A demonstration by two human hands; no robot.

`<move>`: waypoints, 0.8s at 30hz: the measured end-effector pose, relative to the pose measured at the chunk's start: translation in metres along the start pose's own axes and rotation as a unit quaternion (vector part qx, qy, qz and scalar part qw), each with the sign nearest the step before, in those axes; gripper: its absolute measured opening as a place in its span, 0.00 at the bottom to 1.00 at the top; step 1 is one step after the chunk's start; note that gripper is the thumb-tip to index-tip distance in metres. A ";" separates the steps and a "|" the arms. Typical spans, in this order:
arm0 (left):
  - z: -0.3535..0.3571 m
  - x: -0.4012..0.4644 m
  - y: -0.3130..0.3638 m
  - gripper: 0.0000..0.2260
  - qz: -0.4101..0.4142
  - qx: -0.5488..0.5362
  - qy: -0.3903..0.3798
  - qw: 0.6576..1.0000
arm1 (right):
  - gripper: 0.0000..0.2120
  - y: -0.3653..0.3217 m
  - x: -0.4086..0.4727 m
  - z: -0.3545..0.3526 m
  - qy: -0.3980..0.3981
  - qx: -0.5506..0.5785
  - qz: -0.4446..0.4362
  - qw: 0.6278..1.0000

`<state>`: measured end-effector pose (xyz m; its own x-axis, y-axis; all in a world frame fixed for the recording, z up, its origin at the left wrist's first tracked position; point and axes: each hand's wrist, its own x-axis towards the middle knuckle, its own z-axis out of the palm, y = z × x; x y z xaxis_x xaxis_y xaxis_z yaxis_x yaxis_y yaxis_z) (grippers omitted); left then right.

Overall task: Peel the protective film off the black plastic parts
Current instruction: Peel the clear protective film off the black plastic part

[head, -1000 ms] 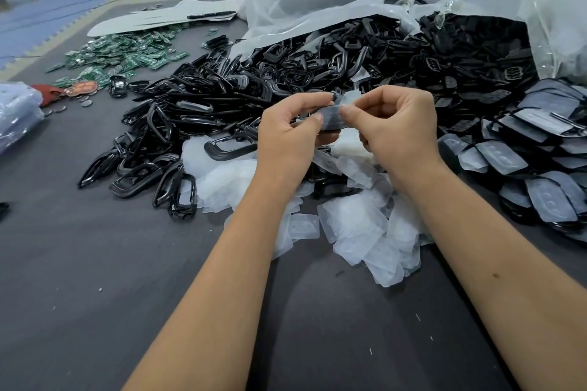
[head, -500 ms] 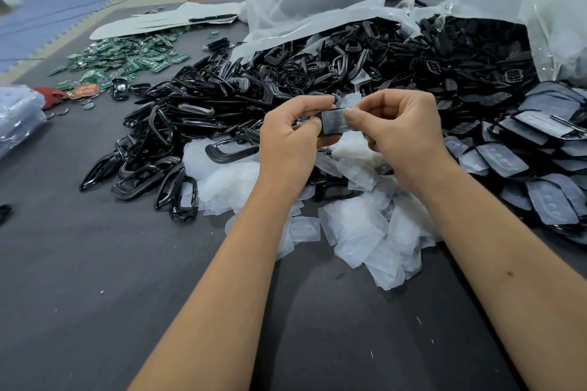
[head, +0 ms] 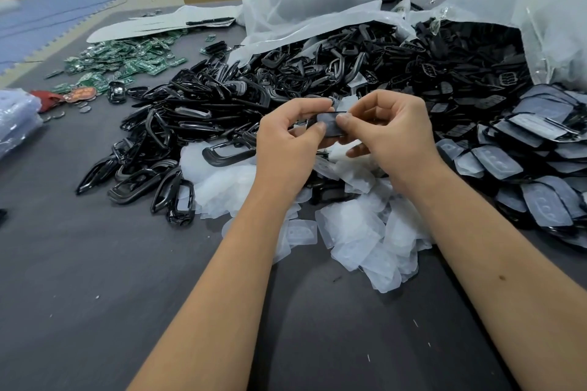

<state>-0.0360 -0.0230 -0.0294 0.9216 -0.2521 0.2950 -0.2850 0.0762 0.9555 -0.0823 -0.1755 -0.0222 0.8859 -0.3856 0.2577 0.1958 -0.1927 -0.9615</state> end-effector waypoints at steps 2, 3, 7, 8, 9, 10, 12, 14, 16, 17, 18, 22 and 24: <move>0.000 0.000 0.000 0.11 -0.010 0.000 0.007 1.000 | 0.07 0.000 0.000 0.001 0.019 0.003 -0.018 1.000; 0.000 0.000 0.000 0.09 -0.018 0.004 0.011 1.000 | 0.07 0.000 0.000 0.001 0.030 0.000 -0.027 0.999; 0.002 -0.001 0.000 0.06 -0.027 0.036 0.014 0.999 | 0.07 0.001 0.003 0.000 0.045 -0.023 -0.057 0.997; 0.002 -0.001 0.000 0.07 -0.018 0.040 0.014 0.999 | 0.08 0.001 0.004 0.001 0.045 -0.034 -0.066 0.996; 0.002 -0.001 0.001 0.07 -0.011 0.041 0.016 0.999 | 0.08 0.001 0.004 0.001 0.043 -0.045 -0.074 0.995; 0.002 -0.001 0.001 0.08 -0.007 0.039 0.018 0.999 | 0.09 0.001 0.004 0.002 0.039 -0.053 -0.080 0.995; 0.002 -0.002 0.001 0.07 -0.007 0.032 0.025 0.999 | 0.08 0.001 0.004 0.002 0.028 -0.056 -0.084 0.994; 0.002 -0.002 0.001 0.06 -0.016 0.022 0.031 0.999 | 0.08 0.001 0.004 0.000 0.021 -0.055 -0.083 0.995; 0.002 -0.002 0.001 0.06 -0.020 0.014 0.033 0.999 | 0.07 0.001 0.004 -0.002 0.019 -0.059 -0.084 0.995; 0.003 -0.002 0.001 0.05 -0.019 0.014 0.035 0.999 | 0.07 0.000 0.003 -0.002 0.018 -0.062 -0.085 0.994; 0.003 -0.002 0.001 0.04 -0.017 0.015 0.037 0.999 | 0.07 0.000 0.003 -0.002 0.017 -0.064 -0.084 0.994; 0.003 -0.002 -0.002 0.02 -0.024 0.012 0.049 0.998 | 0.07 -0.001 0.001 0.000 0.013 -0.092 -0.076 0.993; 0.003 -0.001 -0.003 0.03 -0.031 0.011 0.051 0.998 | 0.07 -0.001 0.001 0.001 0.029 -0.107 -0.079 0.991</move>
<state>-0.0366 -0.0255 -0.0329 0.9592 -0.1569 0.2350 -0.2311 0.0430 0.9720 -0.0812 -0.1746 -0.0212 0.8247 -0.3856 0.4139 0.2307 -0.4388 -0.8685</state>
